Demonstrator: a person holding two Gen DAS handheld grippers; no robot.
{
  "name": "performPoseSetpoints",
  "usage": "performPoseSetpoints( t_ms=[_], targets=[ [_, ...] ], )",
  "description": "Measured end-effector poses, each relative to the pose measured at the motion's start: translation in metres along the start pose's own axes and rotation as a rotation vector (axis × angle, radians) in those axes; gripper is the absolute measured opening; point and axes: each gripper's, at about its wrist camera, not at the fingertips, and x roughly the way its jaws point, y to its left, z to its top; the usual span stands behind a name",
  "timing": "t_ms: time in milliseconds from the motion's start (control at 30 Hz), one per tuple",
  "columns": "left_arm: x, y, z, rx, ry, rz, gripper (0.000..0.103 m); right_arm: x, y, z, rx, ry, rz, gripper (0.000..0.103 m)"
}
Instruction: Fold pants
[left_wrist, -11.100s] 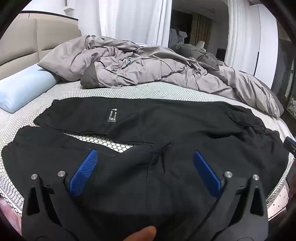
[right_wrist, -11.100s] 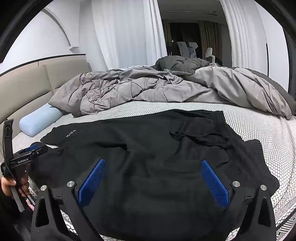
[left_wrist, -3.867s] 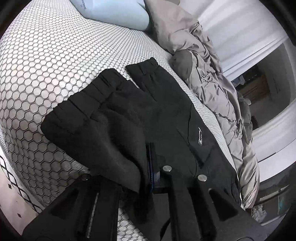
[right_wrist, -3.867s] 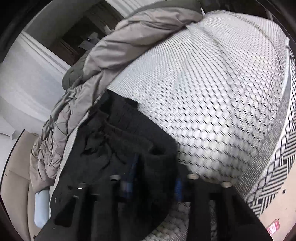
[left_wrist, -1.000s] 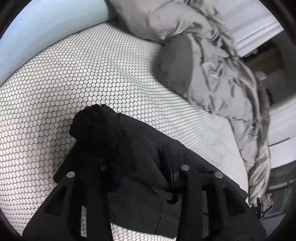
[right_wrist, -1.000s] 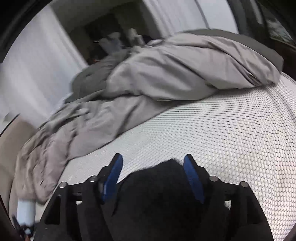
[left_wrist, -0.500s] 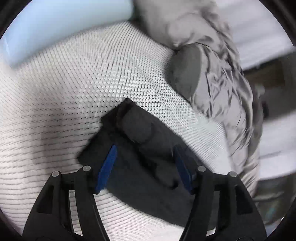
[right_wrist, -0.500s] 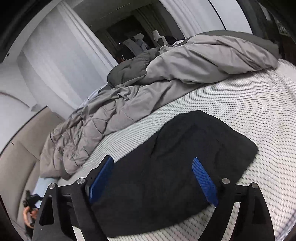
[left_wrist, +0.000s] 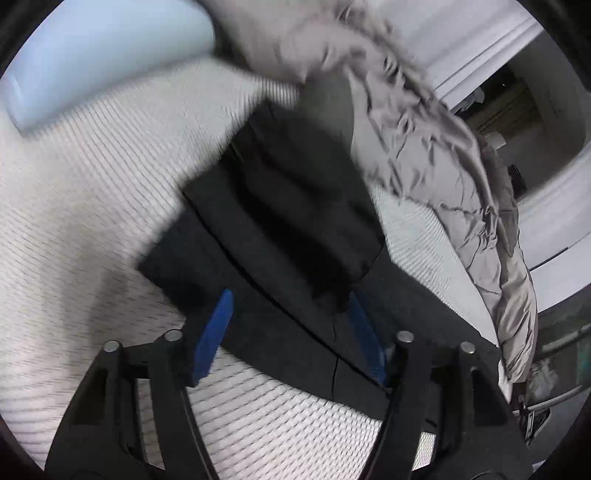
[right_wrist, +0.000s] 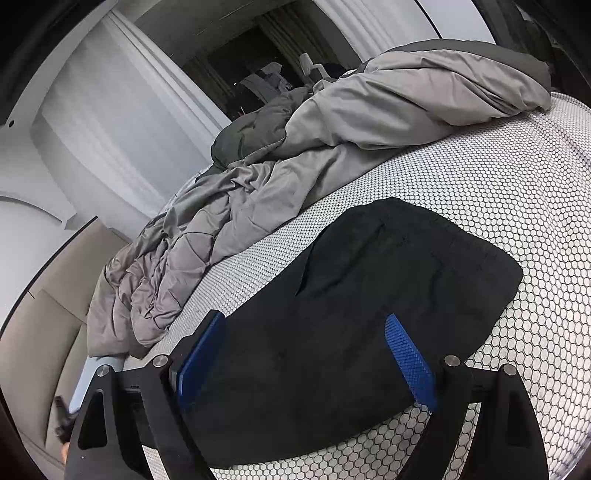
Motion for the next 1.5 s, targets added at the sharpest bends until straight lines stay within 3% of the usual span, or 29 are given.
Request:
performPoseSetpoints(
  t_ms=[133,200,267,400,533,600,633,667,700,767,867,1067,1167,1267,1367,1400,1433,1500],
  targets=[
    [0.044,0.013,0.002,-0.122,-0.01,0.02,0.025,0.003,-0.007,0.002,0.002,0.0,-0.024,0.089],
    [0.048,0.021,0.003,-0.167,-0.046,0.021,0.0,0.003,-0.014,0.004,0.02,-0.002,-0.035,0.089],
    [0.036,0.022,-0.005,-0.188,-0.093,0.002,0.0,0.003,-0.02,0.008,0.041,-0.006,-0.035,0.089],
    [-0.019,0.021,-0.032,-0.091,-0.188,0.028,0.0,0.0,-0.034,0.015,0.083,-0.02,-0.043,0.089],
    [-0.026,0.039,-0.047,-0.08,-0.106,0.185,0.001,0.002,-0.04,0.015,0.101,0.0,-0.034,0.089],
    [-0.026,0.047,-0.054,-0.112,-0.075,0.181,0.003,0.001,-0.041,0.015,0.097,-0.001,-0.033,0.089],
    [-0.031,0.048,-0.058,-0.129,-0.082,0.156,0.006,-0.001,-0.042,0.015,0.097,-0.003,-0.033,0.089],
    [-0.038,0.047,-0.063,-0.136,-0.091,0.127,0.019,-0.003,-0.044,0.015,0.1,-0.007,-0.031,0.089],
    [-0.042,0.047,-0.068,-0.142,-0.089,0.11,0.039,-0.006,-0.048,0.015,0.109,-0.01,-0.031,0.089],
    [-0.047,0.046,-0.077,-0.163,-0.054,0.06,0.047,-0.013,-0.058,0.018,0.133,-0.018,-0.038,0.089],
    [-0.05,0.045,-0.086,-0.168,-0.019,-0.009,0.047,-0.022,-0.084,0.023,0.201,-0.033,-0.064,0.089],
    [-0.017,0.052,-0.073,-0.243,-0.039,-0.024,0.045,-0.025,-0.156,0.019,0.482,0.019,-0.017,0.089],
    [-0.006,0.054,-0.063,-0.279,-0.082,0.025,0.018,0.0,-0.174,0.015,0.596,0.091,0.117,0.083],
    [0.005,0.051,-0.05,-0.305,-0.113,0.031,0.01,0.028,-0.167,0.022,0.571,0.135,0.101,0.082],
    [0.008,0.047,-0.049,-0.284,-0.13,0.064,0.006,0.056,-0.146,0.037,0.455,0.162,0.068,0.082],
    [0.01,0.044,-0.048,-0.278,-0.14,0.072,0.005,0.064,-0.139,0.039,0.403,0.165,0.047,0.079],
    [0.013,0.04,-0.045,-0.271,-0.144,0.08,0.004,0.071,-0.134,0.038,0.356,0.174,0.012,0.062],
    [0.011,0.038,-0.044,-0.27,-0.146,0.08,0.002,0.076,-0.131,0.035,0.311,0.166,-0.038,0.041]
  ],
)
